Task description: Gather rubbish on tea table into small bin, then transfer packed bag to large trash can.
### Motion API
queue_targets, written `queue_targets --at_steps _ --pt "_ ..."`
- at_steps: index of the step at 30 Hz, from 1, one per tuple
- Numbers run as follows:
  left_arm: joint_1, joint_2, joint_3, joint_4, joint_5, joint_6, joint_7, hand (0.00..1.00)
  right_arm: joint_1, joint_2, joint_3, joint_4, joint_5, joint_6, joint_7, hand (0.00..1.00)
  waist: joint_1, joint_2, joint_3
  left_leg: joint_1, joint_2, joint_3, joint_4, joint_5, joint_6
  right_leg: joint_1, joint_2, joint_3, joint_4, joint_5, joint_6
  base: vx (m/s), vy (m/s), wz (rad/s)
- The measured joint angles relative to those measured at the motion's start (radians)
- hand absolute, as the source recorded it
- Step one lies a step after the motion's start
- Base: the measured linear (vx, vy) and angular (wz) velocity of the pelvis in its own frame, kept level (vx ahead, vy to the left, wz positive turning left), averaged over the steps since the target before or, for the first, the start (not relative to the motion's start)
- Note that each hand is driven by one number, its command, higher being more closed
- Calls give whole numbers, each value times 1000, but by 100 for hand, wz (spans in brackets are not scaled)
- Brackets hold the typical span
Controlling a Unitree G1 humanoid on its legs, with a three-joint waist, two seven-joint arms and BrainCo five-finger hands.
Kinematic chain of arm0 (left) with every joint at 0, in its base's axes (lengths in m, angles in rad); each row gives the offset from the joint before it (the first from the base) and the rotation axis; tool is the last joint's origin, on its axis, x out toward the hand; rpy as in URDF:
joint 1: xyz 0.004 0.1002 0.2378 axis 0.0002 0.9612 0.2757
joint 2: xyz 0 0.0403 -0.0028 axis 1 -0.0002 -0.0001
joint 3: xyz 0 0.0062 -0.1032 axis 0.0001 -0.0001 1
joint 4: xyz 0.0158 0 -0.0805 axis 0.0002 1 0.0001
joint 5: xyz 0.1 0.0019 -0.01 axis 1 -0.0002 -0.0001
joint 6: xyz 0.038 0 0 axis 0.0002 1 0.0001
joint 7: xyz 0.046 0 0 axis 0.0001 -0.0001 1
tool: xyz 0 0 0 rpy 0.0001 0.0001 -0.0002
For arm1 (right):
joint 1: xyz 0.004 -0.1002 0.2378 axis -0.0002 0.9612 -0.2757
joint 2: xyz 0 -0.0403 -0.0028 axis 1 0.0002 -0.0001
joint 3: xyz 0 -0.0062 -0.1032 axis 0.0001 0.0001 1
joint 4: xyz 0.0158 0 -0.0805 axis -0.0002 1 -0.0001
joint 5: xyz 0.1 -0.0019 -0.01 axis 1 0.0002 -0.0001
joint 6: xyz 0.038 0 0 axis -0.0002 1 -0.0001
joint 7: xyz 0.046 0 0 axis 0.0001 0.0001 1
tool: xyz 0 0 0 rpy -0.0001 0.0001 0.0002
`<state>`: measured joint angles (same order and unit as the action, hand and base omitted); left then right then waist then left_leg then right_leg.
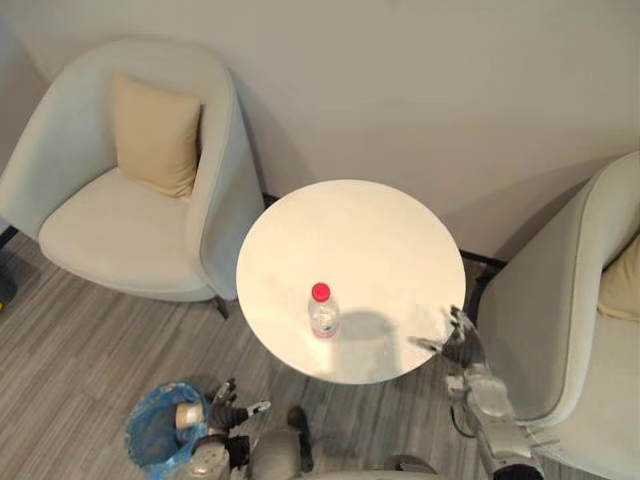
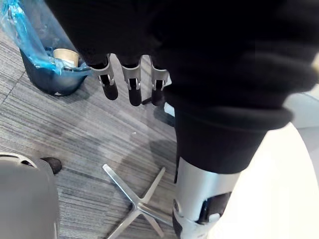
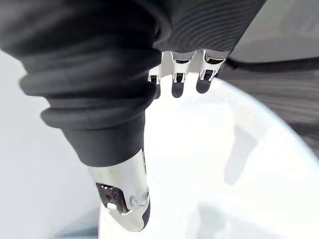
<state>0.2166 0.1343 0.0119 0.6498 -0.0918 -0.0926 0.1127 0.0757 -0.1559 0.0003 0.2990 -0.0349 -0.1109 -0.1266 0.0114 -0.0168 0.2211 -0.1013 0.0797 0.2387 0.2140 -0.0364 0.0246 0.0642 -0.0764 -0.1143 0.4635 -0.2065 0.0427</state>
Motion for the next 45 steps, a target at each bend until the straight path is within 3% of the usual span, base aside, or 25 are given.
queue_targets --at_steps 1,2,3,4,5,7,11,18,22,26,27,35,40,45 --pt "-4 0 0 6 7 0 0 0 1 0 19 -23 -23 -6 6 0 -1 7 0 4 14 -10 -6 0 0 -51 11 45 85 -20 -15 64 -79 19" --pt "-10 0 0 13 17 -1 0 0 13 -5 38 -51 -47 -15 20 0 -1 9 0 6 22 -24 -5 1 -1 -71 30 84 66 -84 -20 52 -99 32" --pt "-19 4 -1 30 22 -5 0 0 26 -15 63 -83 -62 -22 25 0 2 2 -3 13 17 -36 -3 1 -2 -78 25 94 -13 -95 -17 39 -96 43" --pt "-17 8 -1 38 26 -8 0 0 39 -19 85 -103 -87 -32 36 0 3 -16 -14 14 -2 -46 -1 1 -4 -87 10 94 -95 -29 -10 48 -138 62" --pt "-22 6 -1 61 27 -11 0 0 48 -36 118 -123 -108 -44 52 0 -2 -29 -21 12 -23 -78 -1 0 -29 -77 -9 91 -142 -11 14 44 -129 50" --pt "-4 -15 -6 70 29 -13 -3 0 56 -84 171 -147 -149 -49 79 0 4 -4 -43 12 -12 -104 -44 21 -56 -67 3 74 -195 1 3 10 -108 31" --pt "12 -12 -11 83 49 -17 -5 0 59 -131 235 -155 -195 -72 128 0 5 20 -57 12 -11 -157 -105 64 -73 -43 22 28 -263 34 -8 -12 -65 29" --pt "0 7 -52 102 65 -37 -8 0 -23 -144 350 -62 -214 -80 143 0 13 25 -59 7 -25 -198 -110 73 -64 -11 17 -13 -294 44 -6 27 -23 20" --pt "-2 8 -66 108 65 -45 -6 0 -97 -127 383 24 -252 -78 118 0 34 41 -50 2 -36 -216 -110 75 -61 -1 11 -35 -310 45 -3 7 2 19" --pt "-5 8 -87 108 65 -48 -1 0 -237 -82 386 129 -253 -73 51 0 38 79 -22 -48 -47 -260 -110 95 -56 -30 6 -78 -307 46 1 -30 -2 29" --pt "-5 6 -89 108 65 -48 0 0 -292 -65 385 155 -253 -72 32 100 57 90 1 -67 -46 -262 -110 102 -56 -45 7 -79 -297 48 1 -22 0 13" --pt "-30 -2 -87 105 52 -51 5 0 -473 -7 369 256 -230 -50 -27 100 112 104 70 -115 -51 -268 -110 114 -53 -89 2 -95 -288 49 3 -9 3 6" --pt "-40 -4 -83 105 43 -50 21 0 -477 -4 345 232 -188 -38 -45 100 111 101 89 -132 -54 -271 -110 114 -53 -103 0 -96 -290 49 3 -2 3 2" --pt "-40 -4 -71 97 45 -49 20 0 -324 -5 272 40 -167 -37 -46 100 107 90 96 -119 -51 -261 -110 111 -50 -97 1 -74 -290 52 8 4 -5 -8"
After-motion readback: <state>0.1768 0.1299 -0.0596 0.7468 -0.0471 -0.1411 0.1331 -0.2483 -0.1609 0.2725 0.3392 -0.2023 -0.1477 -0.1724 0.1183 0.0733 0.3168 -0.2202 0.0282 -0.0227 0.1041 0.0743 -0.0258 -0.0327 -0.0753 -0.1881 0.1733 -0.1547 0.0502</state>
